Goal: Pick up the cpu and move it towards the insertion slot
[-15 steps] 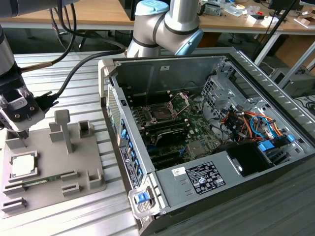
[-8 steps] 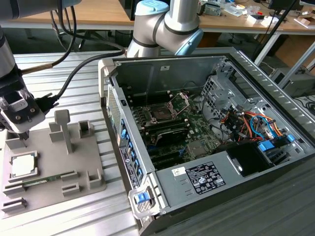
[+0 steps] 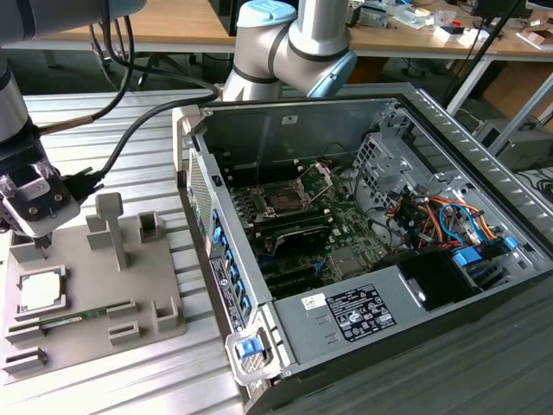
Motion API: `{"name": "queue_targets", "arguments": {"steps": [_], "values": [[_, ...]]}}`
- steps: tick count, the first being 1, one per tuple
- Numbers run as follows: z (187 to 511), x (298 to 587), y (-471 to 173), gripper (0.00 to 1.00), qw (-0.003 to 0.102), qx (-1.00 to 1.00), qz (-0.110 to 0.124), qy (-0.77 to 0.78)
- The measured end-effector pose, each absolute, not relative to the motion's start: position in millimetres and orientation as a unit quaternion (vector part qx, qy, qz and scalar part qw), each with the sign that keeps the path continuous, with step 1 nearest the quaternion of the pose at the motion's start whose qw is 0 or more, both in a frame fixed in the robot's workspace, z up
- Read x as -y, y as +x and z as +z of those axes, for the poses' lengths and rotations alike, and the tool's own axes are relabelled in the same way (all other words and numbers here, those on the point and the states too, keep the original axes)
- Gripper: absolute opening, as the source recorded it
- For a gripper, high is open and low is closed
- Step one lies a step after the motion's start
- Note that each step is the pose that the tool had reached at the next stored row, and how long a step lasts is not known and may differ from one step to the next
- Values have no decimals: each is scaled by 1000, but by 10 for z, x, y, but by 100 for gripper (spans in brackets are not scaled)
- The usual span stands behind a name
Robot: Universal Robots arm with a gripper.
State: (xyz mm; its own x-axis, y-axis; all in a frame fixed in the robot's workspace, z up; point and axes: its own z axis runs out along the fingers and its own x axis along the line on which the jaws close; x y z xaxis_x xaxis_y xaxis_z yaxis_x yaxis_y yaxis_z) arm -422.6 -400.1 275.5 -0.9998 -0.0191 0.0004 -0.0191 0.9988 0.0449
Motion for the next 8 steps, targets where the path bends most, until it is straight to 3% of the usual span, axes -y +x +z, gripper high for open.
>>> {"name": "queue_targets", "arguments": {"steps": [8], "values": [[2710, 4003, -4229, 11, 0, 1000, -22, 10]]}}
